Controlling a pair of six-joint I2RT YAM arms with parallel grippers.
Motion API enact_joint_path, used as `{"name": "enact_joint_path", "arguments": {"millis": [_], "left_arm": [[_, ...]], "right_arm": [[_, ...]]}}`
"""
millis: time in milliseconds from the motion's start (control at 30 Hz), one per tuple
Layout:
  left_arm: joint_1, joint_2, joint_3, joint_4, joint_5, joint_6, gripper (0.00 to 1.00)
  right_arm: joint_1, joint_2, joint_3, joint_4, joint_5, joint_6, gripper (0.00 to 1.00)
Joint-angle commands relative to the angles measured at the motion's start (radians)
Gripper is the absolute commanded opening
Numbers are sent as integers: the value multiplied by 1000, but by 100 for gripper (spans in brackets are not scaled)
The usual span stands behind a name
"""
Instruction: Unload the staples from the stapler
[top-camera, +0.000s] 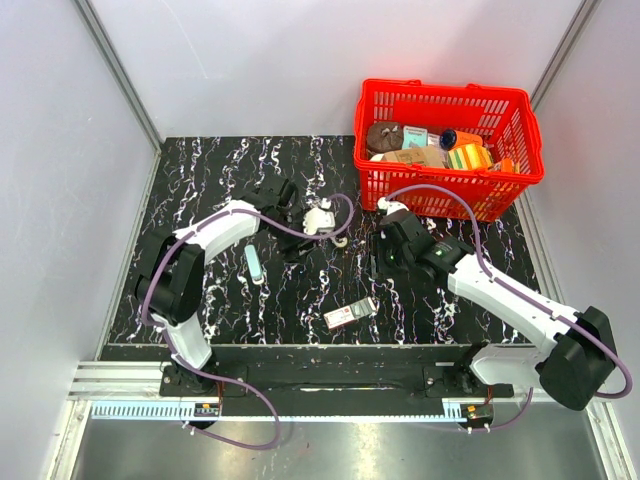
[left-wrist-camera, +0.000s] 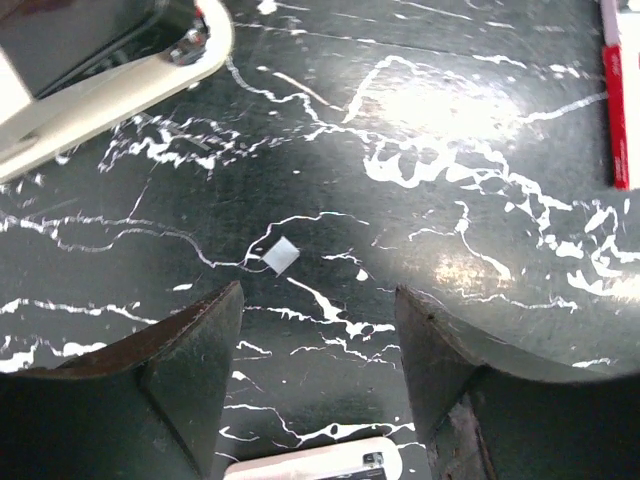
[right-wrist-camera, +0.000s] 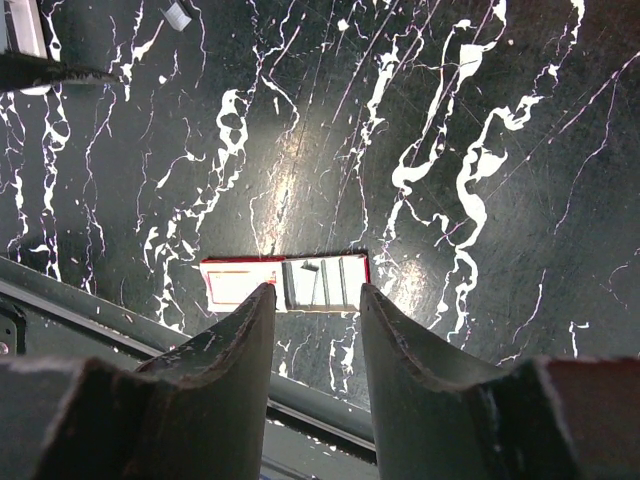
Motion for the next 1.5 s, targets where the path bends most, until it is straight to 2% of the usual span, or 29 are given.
{"name": "enact_joint_path", "arguments": {"millis": [0, 67, 167, 233, 367, 467, 733, 1267, 1467], "left_arm": [[7, 13, 76, 79, -103, -253, 66], [7, 10, 50, 102, -104, -318, 67], [-5, -25, -46, 192, -112, -332, 69], [-20, -38, -88, 211, -126, -260, 70], [-28, -73, -174, 288, -147, -26, 72], [-28, -56, -169, 298, -179, 96, 73], [-31, 27, -143, 395, -233, 209, 74], [-86, 79, -74, 260, -190, 304, 74], [-89, 100, -47, 229, -198, 304, 72]], "right_arm": [[-13, -33, -12, 38, -4, -20, 46], [-19, -37, -15, 44, -4, -20, 48], [-21, -39, -23, 52, -7, -24, 50], [-24, -42, -29, 58, -10, -29, 51], [-26, -37, -32, 66, -16, -29, 51], [-26, -39, -31, 70, -14, -29, 52], [-27, -30, -35, 83, -16, -32, 51], [-39, -28, -42, 84, -31, -46, 51], [-45, -36, -42, 83, -37, -44, 47]]}}
